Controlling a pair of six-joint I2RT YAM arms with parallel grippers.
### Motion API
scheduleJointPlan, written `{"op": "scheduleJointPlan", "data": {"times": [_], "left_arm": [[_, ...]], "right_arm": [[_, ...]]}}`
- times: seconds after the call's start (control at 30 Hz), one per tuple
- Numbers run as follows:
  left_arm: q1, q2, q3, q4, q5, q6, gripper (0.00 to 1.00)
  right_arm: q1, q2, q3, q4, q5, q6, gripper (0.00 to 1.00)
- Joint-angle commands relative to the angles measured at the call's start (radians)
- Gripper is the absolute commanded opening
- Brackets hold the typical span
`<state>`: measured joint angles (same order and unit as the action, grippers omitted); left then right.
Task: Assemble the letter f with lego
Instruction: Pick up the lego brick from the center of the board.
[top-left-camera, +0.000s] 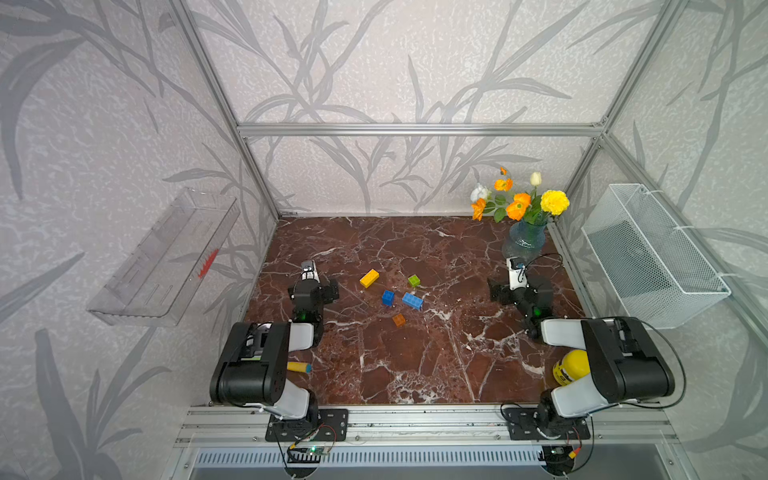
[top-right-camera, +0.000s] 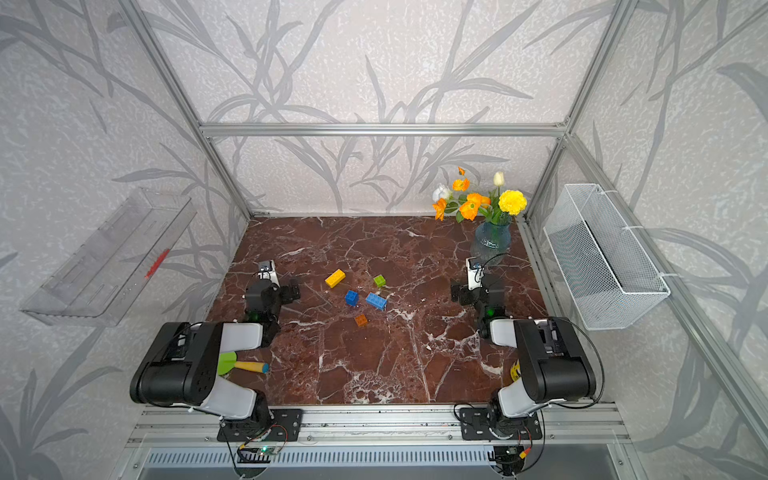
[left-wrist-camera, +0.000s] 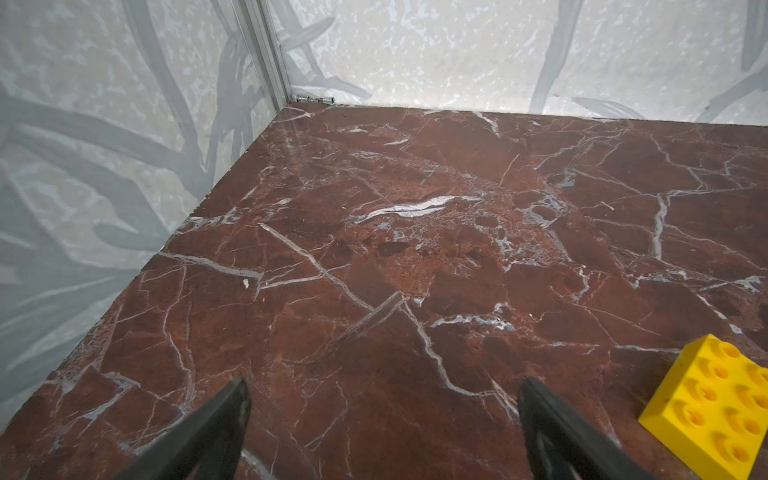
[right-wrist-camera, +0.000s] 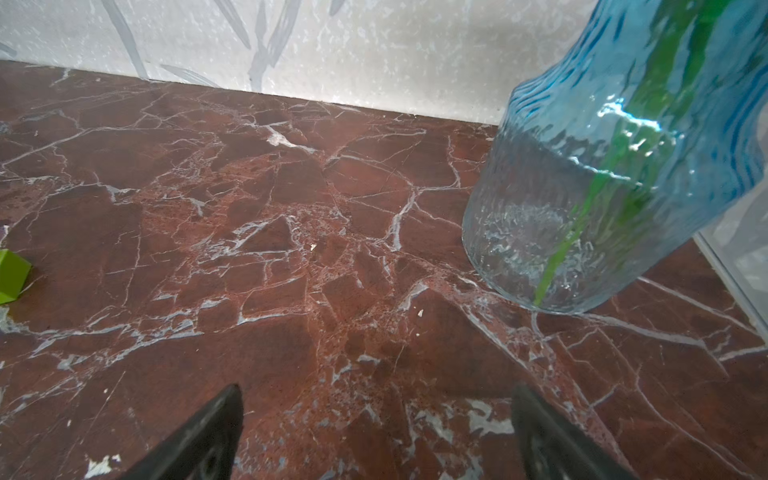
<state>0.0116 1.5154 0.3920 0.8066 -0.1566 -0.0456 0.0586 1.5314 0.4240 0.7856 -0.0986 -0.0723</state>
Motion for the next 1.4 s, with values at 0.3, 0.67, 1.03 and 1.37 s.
{"op": "scheduleJointPlan", "data": {"times": [0.3,0.67,1.03,1.37], "left_arm": [[0.003,0.006,0.019,-0.009,0.004,-0.008,0.99],[0.003,0.006,0.019,-0.009,0.004,-0.008,0.99],[0.003,-0.027,0.079,-0.133,0.055,0.019,0.99],[-0.058,-0.068,0.367,-0.67,0.075,-0.007,0.99]], "right_arm": [[-0.005,0.003,-0.004,0.017,-0.009,-0.004,0.99],[-0.005,0.003,-0.004,0.016,-0.01,-0.004,0.99],[-0.001,0.003,-0.004,0.017,-0.004,-0.009,0.99],[0.064,-0.136,0.112,-0.287,0.023,-0.069,0.99]]}}
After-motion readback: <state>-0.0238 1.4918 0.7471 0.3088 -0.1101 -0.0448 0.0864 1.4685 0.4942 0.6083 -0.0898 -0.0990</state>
